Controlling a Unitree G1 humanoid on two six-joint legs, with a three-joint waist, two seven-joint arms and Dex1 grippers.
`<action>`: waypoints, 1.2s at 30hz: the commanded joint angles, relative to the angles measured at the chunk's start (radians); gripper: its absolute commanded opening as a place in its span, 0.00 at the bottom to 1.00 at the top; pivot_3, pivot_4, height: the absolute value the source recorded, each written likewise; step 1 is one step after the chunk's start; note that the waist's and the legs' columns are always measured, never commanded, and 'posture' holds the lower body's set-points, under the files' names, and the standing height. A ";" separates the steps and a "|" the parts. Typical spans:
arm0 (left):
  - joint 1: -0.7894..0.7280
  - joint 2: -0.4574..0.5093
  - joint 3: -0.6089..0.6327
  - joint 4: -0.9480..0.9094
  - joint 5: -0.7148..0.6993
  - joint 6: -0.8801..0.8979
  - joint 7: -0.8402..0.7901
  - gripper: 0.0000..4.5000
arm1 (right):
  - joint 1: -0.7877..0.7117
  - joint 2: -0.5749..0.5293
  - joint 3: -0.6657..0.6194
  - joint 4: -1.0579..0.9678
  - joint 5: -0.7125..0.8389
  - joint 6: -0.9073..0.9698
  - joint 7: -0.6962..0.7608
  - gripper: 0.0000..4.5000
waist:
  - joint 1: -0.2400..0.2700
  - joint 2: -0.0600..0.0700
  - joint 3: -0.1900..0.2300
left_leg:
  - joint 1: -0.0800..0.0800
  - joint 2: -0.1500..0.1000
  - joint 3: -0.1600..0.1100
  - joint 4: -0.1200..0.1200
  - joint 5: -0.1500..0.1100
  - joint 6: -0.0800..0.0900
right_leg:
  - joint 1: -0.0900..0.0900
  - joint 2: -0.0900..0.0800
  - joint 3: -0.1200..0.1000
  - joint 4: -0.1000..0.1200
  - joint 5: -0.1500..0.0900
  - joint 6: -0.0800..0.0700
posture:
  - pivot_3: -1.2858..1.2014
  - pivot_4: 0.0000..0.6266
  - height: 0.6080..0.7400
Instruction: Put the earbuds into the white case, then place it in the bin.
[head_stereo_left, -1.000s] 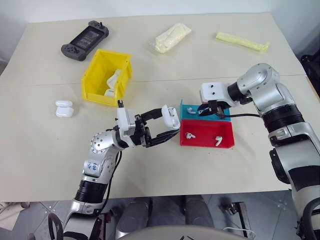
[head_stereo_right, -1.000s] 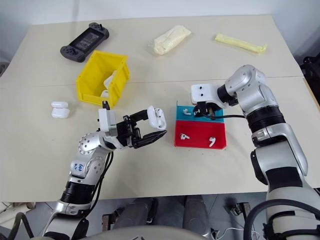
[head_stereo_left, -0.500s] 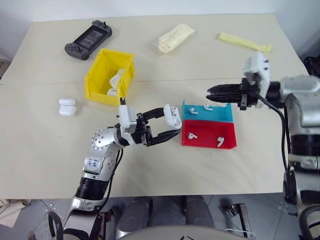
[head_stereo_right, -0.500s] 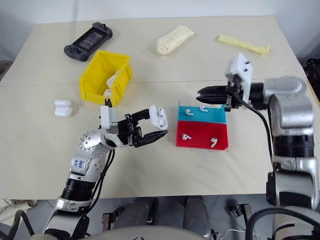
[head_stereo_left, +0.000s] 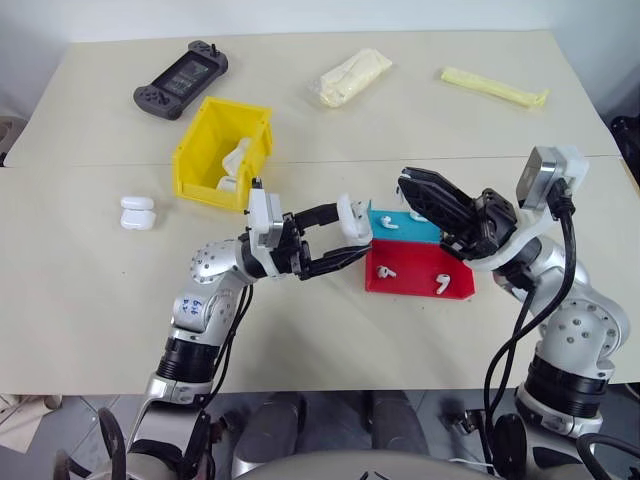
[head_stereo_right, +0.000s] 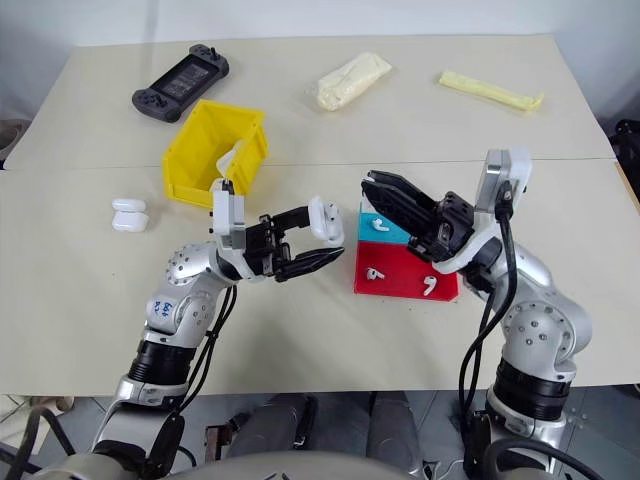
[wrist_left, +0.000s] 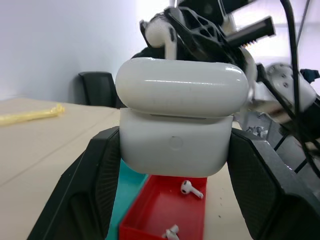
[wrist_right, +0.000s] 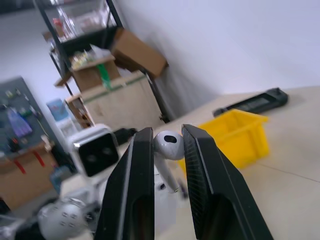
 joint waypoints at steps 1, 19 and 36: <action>-0.029 -0.015 0.006 -0.004 -0.021 0.009 0.004 0.62 | 0.025 0.026 0.039 -0.061 0.051 -0.033 -0.049 0.11 | -0.001 0.000 0.000 | 0.000 0.000 0.000 0.000 0.000 0.000 | 0.000 0.000 0.000 0.000 0.000 0.000 | 0.52 0.24 1.00; -0.052 -0.038 0.013 -0.001 -0.014 0.022 0.020 0.62 | 0.104 0.047 0.181 -0.057 0.064 -0.148 -0.109 0.11 | -0.003 0.000 0.000 | 0.000 0.000 0.000 0.000 0.000 0.000 | 0.000 0.000 0.000 0.000 0.000 0.000 | 0.52 0.24 1.00; -0.069 -0.065 0.038 -0.011 -0.032 0.014 0.028 0.62 | 0.167 -0.020 0.234 0.001 0.043 -0.185 -0.084 0.33 | -0.001 0.000 0.000 | 0.000 0.000 0.000 -0.001 0.000 0.000 | 0.000 0.001 0.000 0.000 0.000 0.000 | 0.52 0.24 1.00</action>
